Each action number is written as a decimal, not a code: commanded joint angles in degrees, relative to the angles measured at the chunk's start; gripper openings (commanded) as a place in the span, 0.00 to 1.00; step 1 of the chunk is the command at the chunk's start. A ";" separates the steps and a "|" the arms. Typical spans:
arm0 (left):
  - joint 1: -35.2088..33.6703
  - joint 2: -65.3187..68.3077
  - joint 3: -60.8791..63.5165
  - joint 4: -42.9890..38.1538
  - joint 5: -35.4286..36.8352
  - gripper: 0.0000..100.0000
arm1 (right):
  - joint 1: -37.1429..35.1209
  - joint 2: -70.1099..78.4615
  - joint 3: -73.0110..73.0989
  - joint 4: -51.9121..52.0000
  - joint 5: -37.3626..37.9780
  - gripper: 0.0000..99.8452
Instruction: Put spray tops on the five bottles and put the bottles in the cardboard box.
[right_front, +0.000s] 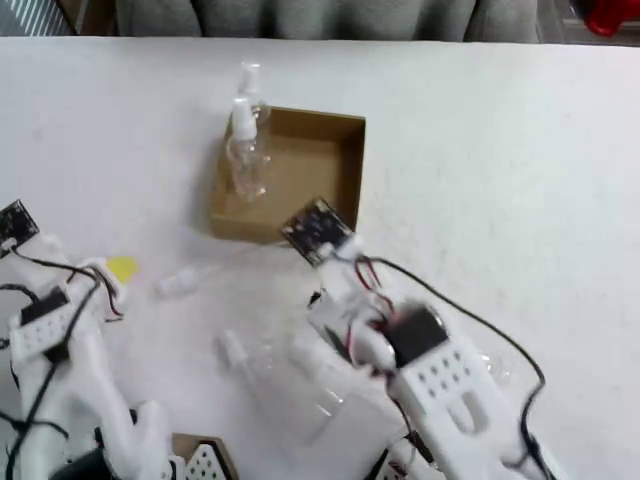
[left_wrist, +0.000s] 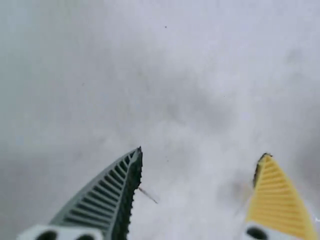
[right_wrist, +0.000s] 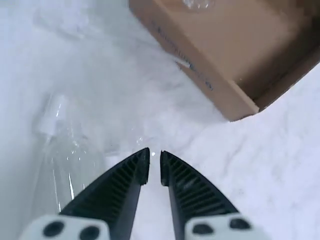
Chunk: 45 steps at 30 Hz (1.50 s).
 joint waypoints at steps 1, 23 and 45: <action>-0.66 7.78 -7.91 -1.67 0.97 0.33 | -4.18 10.07 -13.27 12.09 6.07 0.02; -0.57 21.23 -16.18 -1.23 0.70 0.33 | -30.02 15.96 -0.09 0.31 3.25 0.30; -0.57 21.23 -16.18 -1.23 0.70 0.33 | -23.87 31.52 -0.53 -9.98 7.65 0.18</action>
